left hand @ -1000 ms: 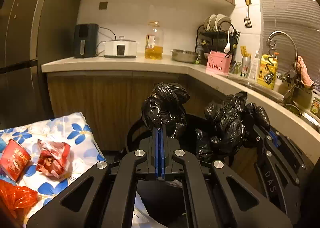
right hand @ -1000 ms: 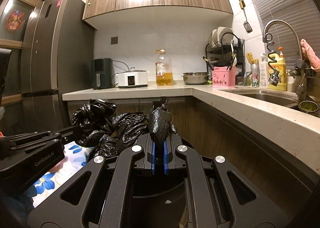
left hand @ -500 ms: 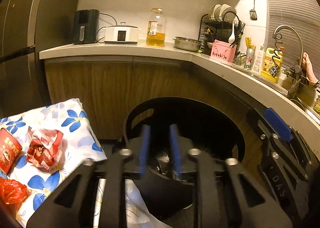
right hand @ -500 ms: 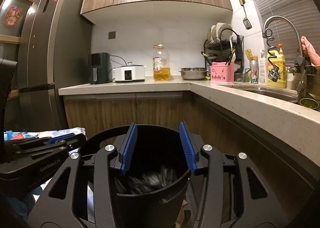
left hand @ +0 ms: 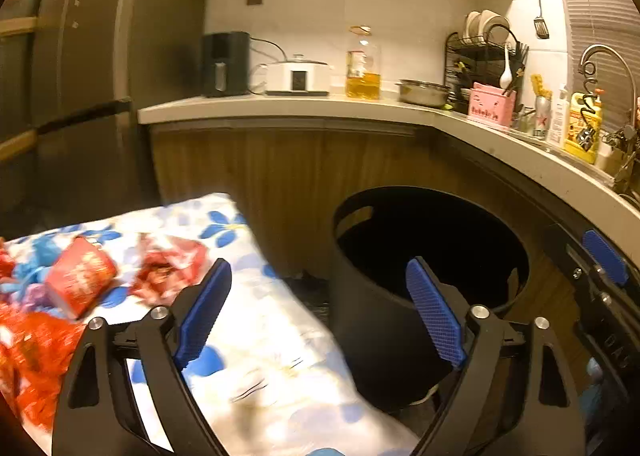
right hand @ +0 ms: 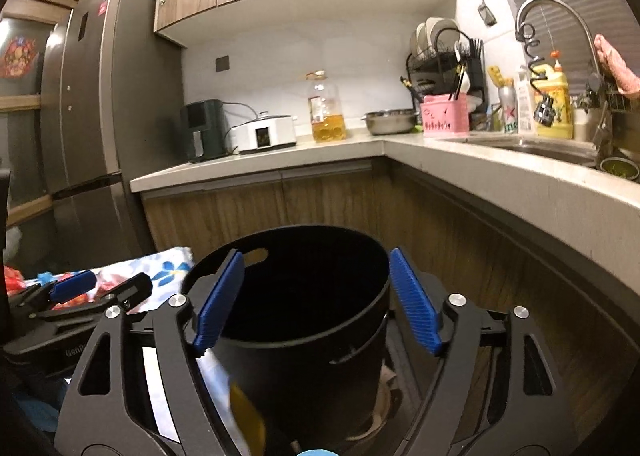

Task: Collect trash
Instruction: 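Open both tools to drop the black bags into the bin, then move both tools back over the table toward the red items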

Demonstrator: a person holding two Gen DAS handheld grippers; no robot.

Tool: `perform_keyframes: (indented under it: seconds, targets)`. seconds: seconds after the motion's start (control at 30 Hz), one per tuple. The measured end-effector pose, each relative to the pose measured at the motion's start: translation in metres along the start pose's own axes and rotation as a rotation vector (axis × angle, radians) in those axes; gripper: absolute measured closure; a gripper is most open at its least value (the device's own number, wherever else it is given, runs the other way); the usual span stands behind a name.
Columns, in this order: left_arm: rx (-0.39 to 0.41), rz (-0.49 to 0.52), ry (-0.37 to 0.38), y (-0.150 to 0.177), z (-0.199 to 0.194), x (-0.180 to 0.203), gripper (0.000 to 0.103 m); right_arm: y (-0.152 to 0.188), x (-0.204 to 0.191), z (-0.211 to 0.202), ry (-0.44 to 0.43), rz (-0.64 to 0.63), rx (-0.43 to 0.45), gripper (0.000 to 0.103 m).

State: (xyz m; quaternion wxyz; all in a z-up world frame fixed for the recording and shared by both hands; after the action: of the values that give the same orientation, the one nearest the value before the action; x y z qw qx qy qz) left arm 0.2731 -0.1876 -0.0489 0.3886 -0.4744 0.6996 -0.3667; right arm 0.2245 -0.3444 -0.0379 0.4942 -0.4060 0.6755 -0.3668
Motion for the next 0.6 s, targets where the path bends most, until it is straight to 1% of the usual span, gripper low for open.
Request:
perform_keyframes:
  seconds: [0.13, 0.3, 0.43, 0.6]
  targets:
    - [-0.006, -0.002, -0.057, 0.011, -0.021, -0.011, 0.017, 0.007, -0.009, -0.016, -0.035, 0.002, -0.023, 0.025]
    - [-0.022, -0.016, -0.175, 0.03, -0.053, -0.034, 0.016, 0.015, -0.026, -0.038, -0.085, -0.013, -0.042, 0.025]
    - [-0.044, -0.05, -0.271, 0.052, -0.081, -0.062, 0.016, 0.024, -0.043, -0.053, -0.137, -0.013, -0.065, 0.025]
    - [-0.07, -0.109, -0.379, 0.077, -0.113, -0.099, 0.016, 0.043, -0.072, -0.065, -0.204, -0.033, -0.106, 0.025]
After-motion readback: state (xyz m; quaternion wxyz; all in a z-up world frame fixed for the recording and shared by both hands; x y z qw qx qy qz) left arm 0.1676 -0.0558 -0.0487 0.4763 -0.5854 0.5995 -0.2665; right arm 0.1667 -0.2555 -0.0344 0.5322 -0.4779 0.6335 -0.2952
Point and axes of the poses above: each gripper's, at about its wrist camera, not at the fingertips, and z roughly the way its jaws point, x to its right, y to its underside, the point moved 3 cm from there along z, roughly the way its jaws point, and after that the axes turned 14 degrees about z, right-handed, at the moved point
